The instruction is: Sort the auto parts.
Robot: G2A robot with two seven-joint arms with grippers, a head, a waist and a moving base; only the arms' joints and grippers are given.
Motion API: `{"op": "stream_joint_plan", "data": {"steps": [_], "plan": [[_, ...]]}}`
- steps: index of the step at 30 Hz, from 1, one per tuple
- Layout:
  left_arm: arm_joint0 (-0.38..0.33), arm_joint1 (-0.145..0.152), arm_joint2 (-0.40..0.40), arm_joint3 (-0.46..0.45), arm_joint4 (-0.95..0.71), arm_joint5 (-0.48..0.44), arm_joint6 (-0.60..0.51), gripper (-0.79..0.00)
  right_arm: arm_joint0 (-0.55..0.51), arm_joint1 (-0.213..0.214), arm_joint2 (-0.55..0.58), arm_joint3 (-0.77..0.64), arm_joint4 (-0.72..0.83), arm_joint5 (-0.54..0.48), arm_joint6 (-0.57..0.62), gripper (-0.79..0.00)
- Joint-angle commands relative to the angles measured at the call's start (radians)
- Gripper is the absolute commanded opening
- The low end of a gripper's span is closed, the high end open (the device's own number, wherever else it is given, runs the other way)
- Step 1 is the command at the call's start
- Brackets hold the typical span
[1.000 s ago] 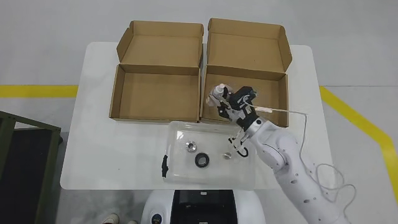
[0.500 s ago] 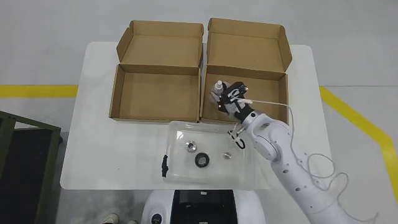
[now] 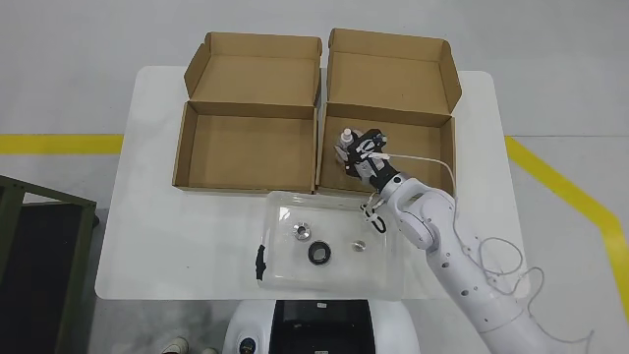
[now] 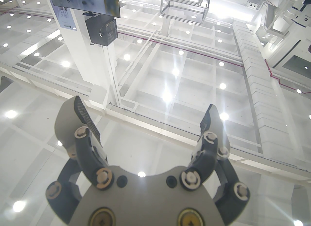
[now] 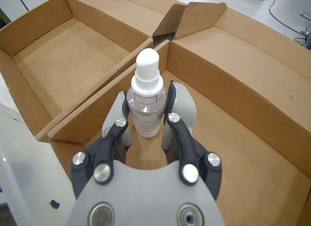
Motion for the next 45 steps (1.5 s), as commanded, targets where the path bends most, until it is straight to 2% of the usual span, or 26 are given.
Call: {"op": "stream_joint_plan", "data": {"steps": [1,2,12,20,33,40,45], "plan": [[0.0,0.0,0.0,0.0,0.0,0.0,0.0,0.0,-0.004,0.0,0.002,-0.003,-0.001,-0.003,0.003,-0.028],[0.0,0.0,0.0,0.0,0.0,0.0,0.0,0.0,-0.006,0.0,0.004,-0.006,-0.001,-0.005,0.004,0.0],[0.0,0.0,0.0,0.0,0.0,0.0,0.0,0.0,-0.05,0.01,0.068,-0.115,0.026,-0.048,0.001,0.0],[0.0,0.0,0.0,0.0,0.0,0.0,0.0,0.0,-0.125,0.029,0.142,-0.258,0.075,-0.166,0.043,0.0],[0.0,0.0,0.0,0.0,0.0,0.0,0.0,0.0,-0.307,0.071,0.257,-0.487,0.104,-0.425,0.126,0.0],[0.0,0.0,0.0,0.0,0.0,0.0,0.0,0.0,-0.387,0.098,0.325,-0.558,0.095,-0.608,0.167,0.0],[0.0,0.0,0.0,0.0,0.0,0.0,0.0,0.0,-0.432,0.115,0.361,-0.583,0.062,-0.703,0.201,0.0]]}}
